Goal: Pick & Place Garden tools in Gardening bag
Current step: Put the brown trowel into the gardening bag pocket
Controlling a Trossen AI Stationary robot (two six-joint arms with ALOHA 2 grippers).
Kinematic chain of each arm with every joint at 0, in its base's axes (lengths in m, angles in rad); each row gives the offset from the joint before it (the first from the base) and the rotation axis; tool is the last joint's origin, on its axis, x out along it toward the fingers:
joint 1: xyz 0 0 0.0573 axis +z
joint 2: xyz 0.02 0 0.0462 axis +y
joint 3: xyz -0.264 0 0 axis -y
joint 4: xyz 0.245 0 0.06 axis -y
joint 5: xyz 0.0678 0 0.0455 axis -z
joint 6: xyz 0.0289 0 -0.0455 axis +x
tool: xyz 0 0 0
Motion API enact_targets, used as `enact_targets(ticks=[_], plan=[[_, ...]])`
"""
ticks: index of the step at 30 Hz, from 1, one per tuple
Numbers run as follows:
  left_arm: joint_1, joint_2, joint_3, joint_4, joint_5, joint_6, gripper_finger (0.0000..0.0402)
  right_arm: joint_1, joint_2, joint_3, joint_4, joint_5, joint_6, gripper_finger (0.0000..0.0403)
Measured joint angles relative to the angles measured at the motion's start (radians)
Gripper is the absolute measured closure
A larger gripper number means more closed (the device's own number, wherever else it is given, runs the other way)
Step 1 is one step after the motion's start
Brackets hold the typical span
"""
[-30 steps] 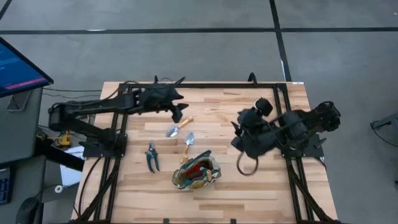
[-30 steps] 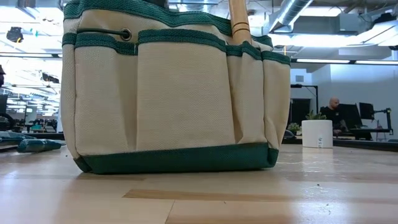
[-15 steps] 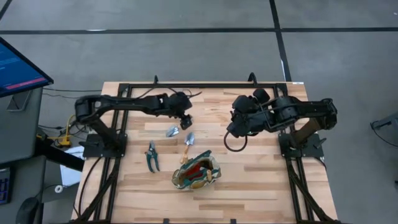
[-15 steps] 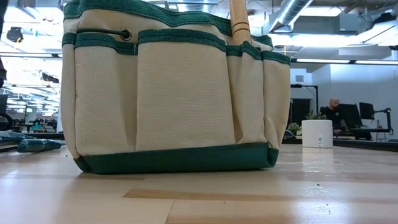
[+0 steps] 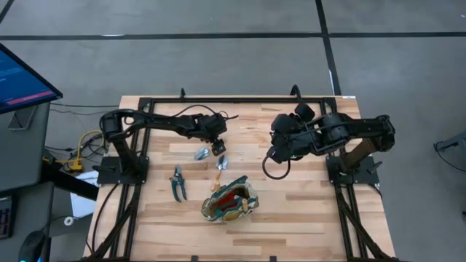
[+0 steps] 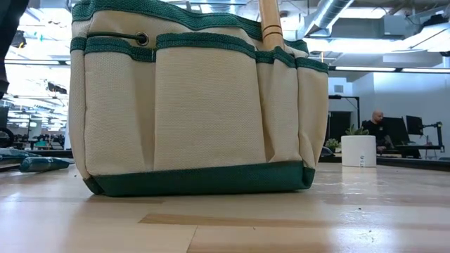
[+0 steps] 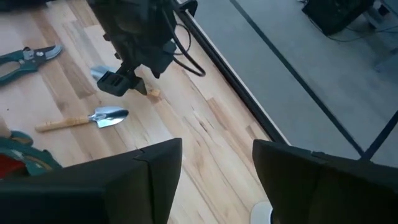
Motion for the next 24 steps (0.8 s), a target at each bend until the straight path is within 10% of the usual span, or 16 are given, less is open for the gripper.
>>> enact_targets(ticks=[9,17,24], plan=[[-0.003,0.084,0.001,0.001,0.005,0.015,0.0188,0.000,0.000,0.000,0.000,-0.025,0.000,0.0217],[0.000,0.078,0.000,0.000,0.019,0.030,0.0361,0.006,0.000,0.000,0.000,-0.026,0.001,0.0222],[0.008,0.060,-0.004,0.000,0.015,0.020,0.0359,0.006,0.000,-0.001,0.000,-0.026,0.000,0.0227]])
